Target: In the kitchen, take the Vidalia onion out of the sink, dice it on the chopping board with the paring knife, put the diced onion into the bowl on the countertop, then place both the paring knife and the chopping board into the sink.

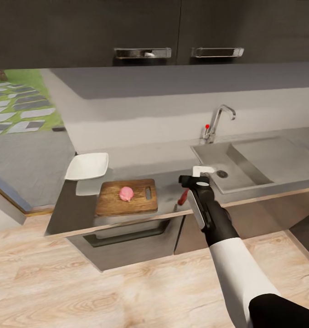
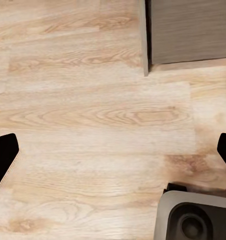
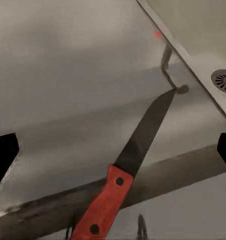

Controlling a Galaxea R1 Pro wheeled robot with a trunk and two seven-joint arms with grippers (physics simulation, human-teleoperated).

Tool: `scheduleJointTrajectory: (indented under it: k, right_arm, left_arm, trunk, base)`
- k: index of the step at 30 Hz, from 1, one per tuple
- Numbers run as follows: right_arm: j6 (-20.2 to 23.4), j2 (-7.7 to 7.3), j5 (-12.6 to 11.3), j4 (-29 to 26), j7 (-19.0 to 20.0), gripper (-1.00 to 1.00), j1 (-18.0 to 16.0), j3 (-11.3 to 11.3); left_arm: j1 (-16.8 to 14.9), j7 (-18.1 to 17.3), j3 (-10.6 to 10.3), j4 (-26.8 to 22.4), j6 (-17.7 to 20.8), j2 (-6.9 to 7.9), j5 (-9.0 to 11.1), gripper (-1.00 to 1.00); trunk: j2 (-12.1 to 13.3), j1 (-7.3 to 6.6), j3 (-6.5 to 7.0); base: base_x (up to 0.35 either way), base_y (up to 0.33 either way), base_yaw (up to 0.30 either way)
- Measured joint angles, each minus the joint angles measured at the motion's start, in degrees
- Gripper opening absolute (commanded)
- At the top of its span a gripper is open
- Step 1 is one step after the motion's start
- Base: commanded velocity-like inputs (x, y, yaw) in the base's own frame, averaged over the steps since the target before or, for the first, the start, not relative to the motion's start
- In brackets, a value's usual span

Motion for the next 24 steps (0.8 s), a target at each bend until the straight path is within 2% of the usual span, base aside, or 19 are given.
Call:
scheduleJointTrajectory:
  k: [8, 14, 21, 22, 24]
  right_arm:
    - [-1.5, 0.0, -0.6, 2.9, 0.0, 1.0, 0.0, 0.0]
    - [-4.1, 0.0, -0.6, 5.1, -0.2, 1.0, 0.0, -0.3]
    - [-4.5, 0.0, -0.5, 7.8, -0.2, 1.0, 0.0, -2.3]
    - [-4.5, 0.0, -0.5, 9.5, -0.1, 1.0, 0.0, -4.0]
    - [-4.6, -0.01, -0.5, 10.0, -0.2, 1.0, 0.0, -5.3]
  left_arm:
    - [0.0, 0.0, 0.0, 0.0, 0.0, 0.0, 0.0, 1.0]
    - [0.0, 0.0, 0.0, 0.0, 0.0, 0.0, 0.0, 1.0]
    - [0.0, 0.0, 0.0, 0.0, 0.0, 0.0, 0.0, 1.0]
    - [0.0, 0.0, 0.0, 0.1, 0.0, 0.0, 0.0, 1.0]
    - [0.0, 0.0, 0.0, 0.2, 0.0, 0.0, 0.0, 1.0]
  trunk:
    - [0.0, 0.0, 0.7]
    - [0.0, 0.0, 1.21]
    - [0.0, 0.0, 1.29]
    - [0.0, 0.01, 1.29]
    - [0.0, 0.0, 1.29]
  base:
    - [-0.067, 0.278, -0.074]
    - [-0.014, 0.067, -0.023]
    - [-0.001, 0.003, -0.001]
    - [0.0, 0.0, 0.0]
    - [0.0, 0.0, 0.0]
